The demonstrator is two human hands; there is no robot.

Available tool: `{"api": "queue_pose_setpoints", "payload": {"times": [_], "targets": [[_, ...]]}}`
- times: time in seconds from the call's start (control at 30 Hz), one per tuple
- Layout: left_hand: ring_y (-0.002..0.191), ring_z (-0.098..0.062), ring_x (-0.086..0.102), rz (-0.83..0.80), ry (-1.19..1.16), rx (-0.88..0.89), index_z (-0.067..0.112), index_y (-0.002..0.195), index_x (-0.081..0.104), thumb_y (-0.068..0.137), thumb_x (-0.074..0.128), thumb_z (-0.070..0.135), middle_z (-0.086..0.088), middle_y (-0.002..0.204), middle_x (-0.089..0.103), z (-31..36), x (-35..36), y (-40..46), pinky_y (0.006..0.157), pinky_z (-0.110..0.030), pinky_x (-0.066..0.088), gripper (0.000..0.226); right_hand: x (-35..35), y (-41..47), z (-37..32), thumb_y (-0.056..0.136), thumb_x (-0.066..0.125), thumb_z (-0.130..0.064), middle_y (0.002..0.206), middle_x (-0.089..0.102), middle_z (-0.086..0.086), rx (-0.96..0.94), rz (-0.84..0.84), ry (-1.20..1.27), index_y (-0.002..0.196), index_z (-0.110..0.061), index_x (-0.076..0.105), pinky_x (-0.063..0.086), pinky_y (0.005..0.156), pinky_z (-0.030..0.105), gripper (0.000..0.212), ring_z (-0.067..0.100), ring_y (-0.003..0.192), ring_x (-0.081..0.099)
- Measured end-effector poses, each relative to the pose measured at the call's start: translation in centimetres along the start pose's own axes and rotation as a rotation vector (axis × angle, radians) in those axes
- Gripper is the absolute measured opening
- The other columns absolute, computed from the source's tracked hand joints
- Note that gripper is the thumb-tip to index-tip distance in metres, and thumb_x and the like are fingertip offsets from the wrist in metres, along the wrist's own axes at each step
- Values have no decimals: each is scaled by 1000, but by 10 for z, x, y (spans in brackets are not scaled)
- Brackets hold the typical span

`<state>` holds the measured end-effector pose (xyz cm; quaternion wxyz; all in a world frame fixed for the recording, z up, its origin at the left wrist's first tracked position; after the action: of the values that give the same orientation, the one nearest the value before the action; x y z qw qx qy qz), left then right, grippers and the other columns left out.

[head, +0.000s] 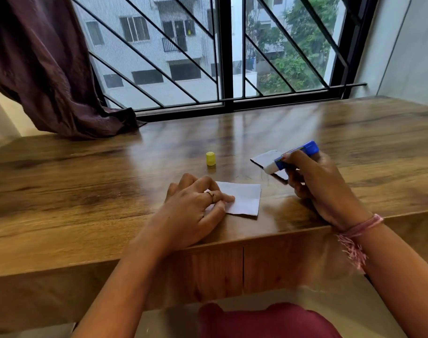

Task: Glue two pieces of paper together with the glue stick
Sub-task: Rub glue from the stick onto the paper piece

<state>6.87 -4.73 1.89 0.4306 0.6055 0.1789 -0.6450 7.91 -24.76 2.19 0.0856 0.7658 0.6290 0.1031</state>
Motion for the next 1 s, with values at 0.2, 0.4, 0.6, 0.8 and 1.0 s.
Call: {"api": "queue_pose_setpoints", "payload": {"times": [0.2, 0.4, 0.6, 0.8, 1.0], "targets": [[103, -6, 30, 73, 71, -29, 32, 116, 65, 88, 20, 53, 15, 102, 50, 18, -5, 4, 79, -26, 13, 56, -2, 0, 2, 86, 56, -19, 56, 41, 2, 12, 11, -22, 75, -10, 65, 22, 34, 18, 17, 12, 45, 31], [113, -5, 30, 50, -36, 23, 36, 118, 57, 84, 22, 53, 19, 121, 48, 3, -20, 10, 87, -31, 23, 51, -3, -1, 1, 85, 56, -21, 57, 42, 3, 19, 13, -23, 74, -12, 64, 24, 35, 17, 16, 11, 45, 33], [120, 7, 24, -180, -125, 163, 45, 111, 60, 80, 34, 38, 36, 134, 43, -4, -6, 7, 93, -20, 17, 41, -1, -1, 0, 82, 58, -24, 52, 44, -2, 15, 1, -10, 60, -25, 66, 25, 34, 18, 24, 9, 43, 35], [118, 11, 26, -175, -151, 198, 44, 115, 63, 77, 30, 38, 33, 127, 51, 2, -8, 6, 89, -9, 13, 50, 1, -1, 1, 78, 59, -29, 50, 44, -5, 13, -14, -29, 58, -27, 65, 24, 35, 17, 20, 8, 43, 34], [111, 2, 29, -200, -87, 123, 44, 121, 60, 79, 18, 45, 19, 116, 53, 13, -5, 8, 91, -16, 12, 59, 4, -2, -1, 80, 57, -28, 50, 42, -6, -2, -31, -55, 58, -28, 69, 24, 35, 17, 25, 8, 42, 33]]}}
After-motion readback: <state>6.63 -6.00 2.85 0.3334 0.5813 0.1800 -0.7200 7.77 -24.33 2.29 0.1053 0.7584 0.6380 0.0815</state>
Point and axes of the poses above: each hand's wrist, its own y-axis towards the middle knuckle, its own x-axis out of the palm, z = x × y, the point moved 10 cm from there along y, towards the middle knuckle
